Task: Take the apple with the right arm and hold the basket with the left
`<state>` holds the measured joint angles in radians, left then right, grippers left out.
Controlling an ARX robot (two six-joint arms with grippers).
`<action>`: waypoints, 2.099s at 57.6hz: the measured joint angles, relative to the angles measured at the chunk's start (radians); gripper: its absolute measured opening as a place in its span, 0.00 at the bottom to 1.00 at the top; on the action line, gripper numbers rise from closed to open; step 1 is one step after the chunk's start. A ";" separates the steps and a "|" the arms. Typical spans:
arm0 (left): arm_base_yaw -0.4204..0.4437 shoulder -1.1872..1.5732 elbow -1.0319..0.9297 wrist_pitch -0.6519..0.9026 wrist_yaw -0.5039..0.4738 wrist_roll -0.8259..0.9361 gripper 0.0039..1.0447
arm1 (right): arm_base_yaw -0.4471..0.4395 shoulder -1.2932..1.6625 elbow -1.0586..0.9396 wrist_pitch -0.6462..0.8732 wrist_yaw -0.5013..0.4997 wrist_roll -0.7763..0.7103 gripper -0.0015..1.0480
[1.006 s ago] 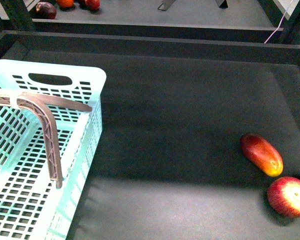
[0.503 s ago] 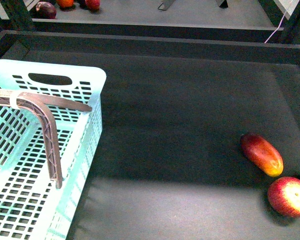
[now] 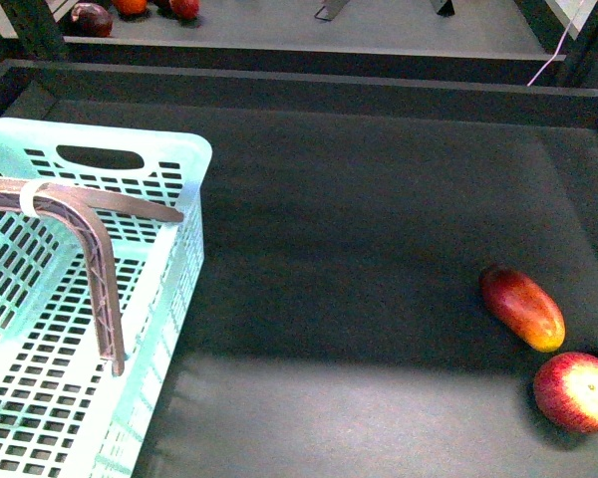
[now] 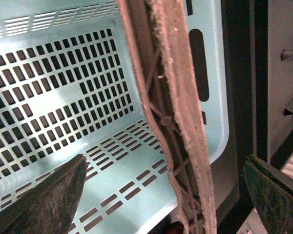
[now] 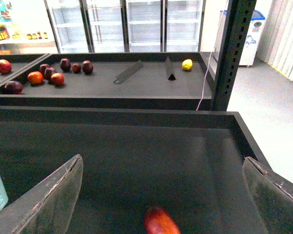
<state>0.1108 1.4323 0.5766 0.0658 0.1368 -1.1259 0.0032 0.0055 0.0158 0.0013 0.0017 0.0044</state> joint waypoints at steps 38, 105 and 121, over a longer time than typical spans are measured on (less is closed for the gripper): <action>-0.061 0.004 0.024 -0.023 -0.060 -0.089 0.13 | 0.000 0.000 0.000 0.000 0.000 0.000 0.92; -0.765 -0.234 0.344 -0.277 -0.138 -0.092 0.09 | 0.000 0.000 0.000 0.000 0.000 0.000 0.92; -0.779 -0.233 0.361 -0.275 -0.137 -0.089 0.09 | 0.000 0.000 0.000 0.000 0.000 0.000 0.92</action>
<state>-0.6678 1.1988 0.9375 -0.2092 -0.0006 -1.2152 0.0032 0.0055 0.0158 0.0013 0.0017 0.0044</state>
